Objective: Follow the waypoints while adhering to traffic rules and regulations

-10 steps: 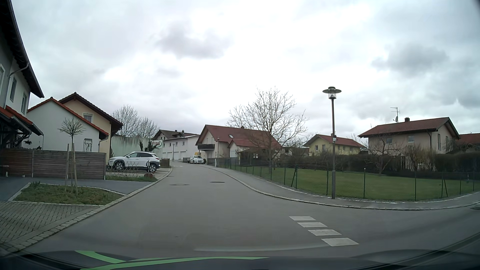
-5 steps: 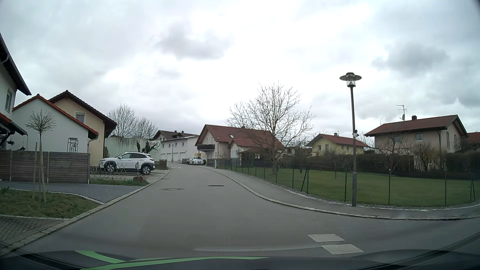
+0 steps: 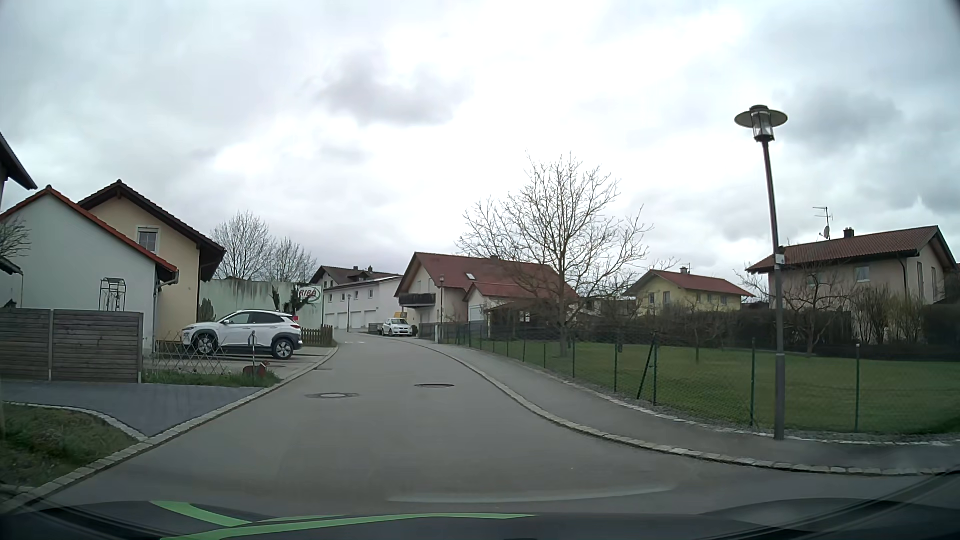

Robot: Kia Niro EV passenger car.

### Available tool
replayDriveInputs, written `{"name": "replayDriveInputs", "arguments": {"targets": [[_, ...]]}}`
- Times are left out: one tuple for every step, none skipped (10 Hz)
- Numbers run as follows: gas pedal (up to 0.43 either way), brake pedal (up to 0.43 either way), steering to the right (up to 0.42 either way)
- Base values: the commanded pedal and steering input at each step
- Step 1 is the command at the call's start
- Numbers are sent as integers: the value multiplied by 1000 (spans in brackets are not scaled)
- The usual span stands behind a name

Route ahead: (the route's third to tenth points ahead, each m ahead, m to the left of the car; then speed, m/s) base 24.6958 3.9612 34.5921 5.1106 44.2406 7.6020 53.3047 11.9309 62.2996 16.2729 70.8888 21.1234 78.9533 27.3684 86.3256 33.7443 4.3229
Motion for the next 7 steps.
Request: {"name": "replayDriveInputs", "arguments": {"targets": [[220, 0, -67], [228, 0, -70], [240, 0, -70], [248, 0, -70], [248, 0, -69], [248, 0, -69], [260, 0, -67]]}}
